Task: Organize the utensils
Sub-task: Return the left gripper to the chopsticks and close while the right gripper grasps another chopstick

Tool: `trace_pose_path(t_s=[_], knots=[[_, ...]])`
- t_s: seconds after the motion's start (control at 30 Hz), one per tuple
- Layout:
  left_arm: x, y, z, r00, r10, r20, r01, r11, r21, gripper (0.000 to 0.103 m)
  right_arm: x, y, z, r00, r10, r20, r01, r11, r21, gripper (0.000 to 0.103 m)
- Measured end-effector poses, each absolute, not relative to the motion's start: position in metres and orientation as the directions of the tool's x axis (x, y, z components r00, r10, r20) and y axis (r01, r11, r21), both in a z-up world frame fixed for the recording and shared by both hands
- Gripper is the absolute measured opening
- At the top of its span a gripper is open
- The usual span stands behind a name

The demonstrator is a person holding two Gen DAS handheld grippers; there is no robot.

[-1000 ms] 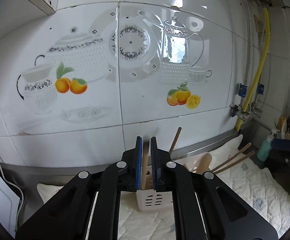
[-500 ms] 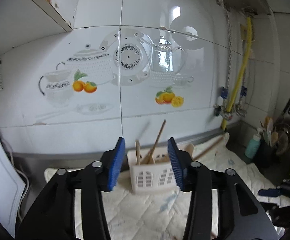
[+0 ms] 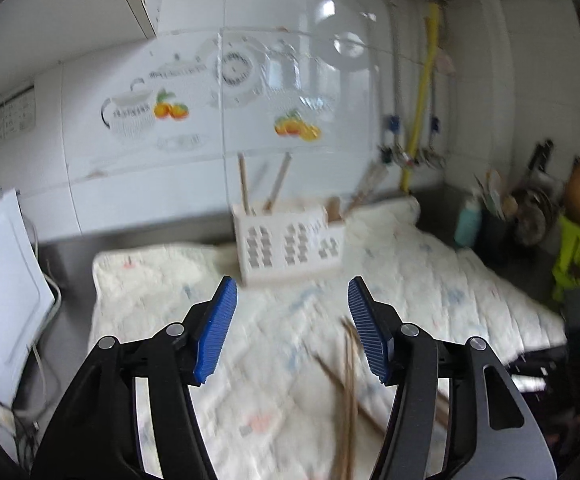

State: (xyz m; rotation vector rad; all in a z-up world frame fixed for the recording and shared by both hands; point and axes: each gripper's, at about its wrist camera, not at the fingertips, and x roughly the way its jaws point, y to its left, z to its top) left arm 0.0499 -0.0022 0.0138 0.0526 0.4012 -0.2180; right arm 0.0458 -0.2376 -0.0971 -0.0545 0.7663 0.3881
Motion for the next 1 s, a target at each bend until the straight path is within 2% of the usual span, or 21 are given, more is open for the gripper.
trace_pose_path(t_s=[0.2, 0.4, 0.43, 0.5, 0.57, 0.67, 1.0], knots=[[0.016, -0.002, -0.038, 0.843, -0.215, -0.492, 0.232, 0.972, -0.026, 0.058, 0.041, -0.237, -0.113, 0.638, 0.318, -0.702, -0.346, 0.932, 0.108, 0.013], [0.002, -0.002, -0.085, 0.776, -0.234, -0.587, 0.258, 0.965, -0.043, 0.043, 0.037, -0.236, -0.121, 0.627, 0.313, -0.713, -0.339, 0.934, 0.111, 0.011], [0.002, -0.002, -0.090, 0.767, -0.239, -0.596, 0.263, 0.964, -0.047, 0.037, 0.038, -0.236, -0.122, 0.625, 0.311, -0.716, -0.338, 0.935, 0.111, 0.011], [0.003, -0.002, -0.099, 0.749, -0.253, -0.612, 0.278, 0.959, -0.056, 0.035, 0.039, -0.237, -0.126, 0.619, 0.311, -0.721, -0.333, 0.936, 0.117, 0.011], [0.006, -0.004, -0.106, 0.737, -0.262, -0.624, 0.291, 0.955, -0.058, 0.028, 0.039, -0.238, -0.128, 0.618, 0.308, -0.723, -0.330, 0.937, 0.117, 0.010], [0.013, -0.006, -0.114, 0.714, -0.276, -0.643, 0.306, 0.950, -0.068, 0.024, 0.039, -0.239, -0.129, 0.621, 0.306, -0.722, -0.325, 0.938, 0.118, 0.008], [0.025, -0.014, -0.126, 0.680, -0.301, -0.669, 0.332, 0.939, -0.085, 0.023, 0.042, -0.238, -0.131, 0.625, 0.301, -0.721, -0.324, 0.939, 0.111, 0.008]])
